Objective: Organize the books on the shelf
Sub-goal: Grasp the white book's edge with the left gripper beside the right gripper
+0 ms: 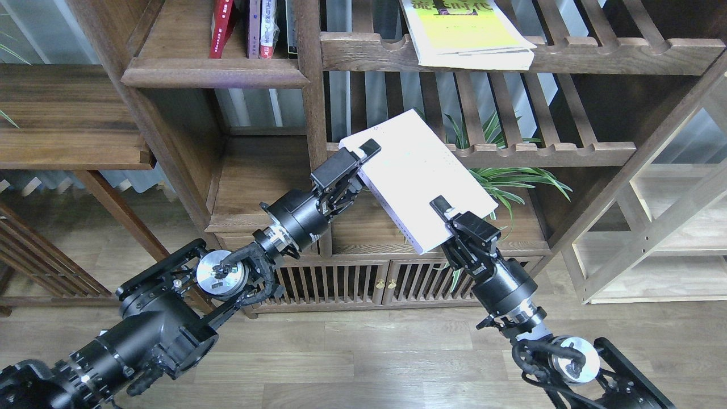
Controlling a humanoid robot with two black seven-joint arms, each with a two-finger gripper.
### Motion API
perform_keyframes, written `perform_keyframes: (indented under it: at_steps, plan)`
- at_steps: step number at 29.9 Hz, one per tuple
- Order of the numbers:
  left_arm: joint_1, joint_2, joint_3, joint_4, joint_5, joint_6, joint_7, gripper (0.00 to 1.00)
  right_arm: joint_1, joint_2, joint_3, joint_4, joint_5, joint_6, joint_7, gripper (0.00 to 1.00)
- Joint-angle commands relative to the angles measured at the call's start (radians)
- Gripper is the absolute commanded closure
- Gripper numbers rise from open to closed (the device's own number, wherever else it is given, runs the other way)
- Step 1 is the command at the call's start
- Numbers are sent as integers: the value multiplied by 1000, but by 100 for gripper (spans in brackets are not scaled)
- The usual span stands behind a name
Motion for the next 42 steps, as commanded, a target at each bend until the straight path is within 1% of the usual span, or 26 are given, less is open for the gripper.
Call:
perform_keyframes:
  at_steps: [1, 5, 9, 13, 17, 19, 20, 21, 24, 27, 32, 35, 36, 37, 39, 42]
  plan:
    - [2, 0, 2, 10, 0, 8, 1, 4, 1, 8, -4, 2, -5, 0, 0, 95]
    - [2, 0, 4, 13, 0, 15, 1, 4, 1, 22, -22, 2, -18, 0, -1, 95]
    - [-3, 0, 2, 11, -2, 66, 1, 4, 1, 42, -36, 3, -38, 0, -1, 95]
    - [-7, 0, 2, 11, -2, 74, 5, 6, 4, 56, -56, 3, -51, 0, -1, 95]
    - [-4, 0, -2, 11, -3, 72, 51, 14, 7, 56, -56, 2, -54, 0, -1, 95]
    - [-1, 0, -4, 10, -3, 69, 68, 22, 6, 53, -56, 2, -54, 0, -1, 94]
    - [-1, 0, -7, 7, -6, 63, 70, 30, 6, 51, -56, 3, -54, 0, -1, 94]
    - [0, 0, -7, 5, -11, 61, 71, 34, 7, 51, -56, 2, -54, 0, -3, 94]
    - [-1, 0, -6, -2, -26, 60, 73, 42, 9, 54, -56, 2, -55, 0, -3, 94]
    - [0, 0, -7, -4, -28, 49, 91, 50, 12, 51, -56, 2, -55, 0, -3, 94]
    - [8, 0, -10, -2, -31, 3, 116, 69, 12, 47, -53, 2, -55, 0, -3, 92]
    - [17, 0, -12, -4, -40, -24, 137, 87, 13, 48, -53, 0, -57, 0, -3, 92]
    - [19, 0, -12, -4, -52, -31, 148, 91, 15, 48, -53, 0, -57, 0, -3, 92]
    - [20, 0, -10, -5, -67, -34, 160, 94, 18, 48, -53, 0, -57, 0, -3, 92]
    - [20, 0, -10, -5, -84, -37, 174, 95, 21, 48, -53, 0, -57, 0, -3, 92]
    - [20, 0, -10, -5, -84, -35, 176, 96, 26, 48, -51, 0, -57, 0, -3, 91]
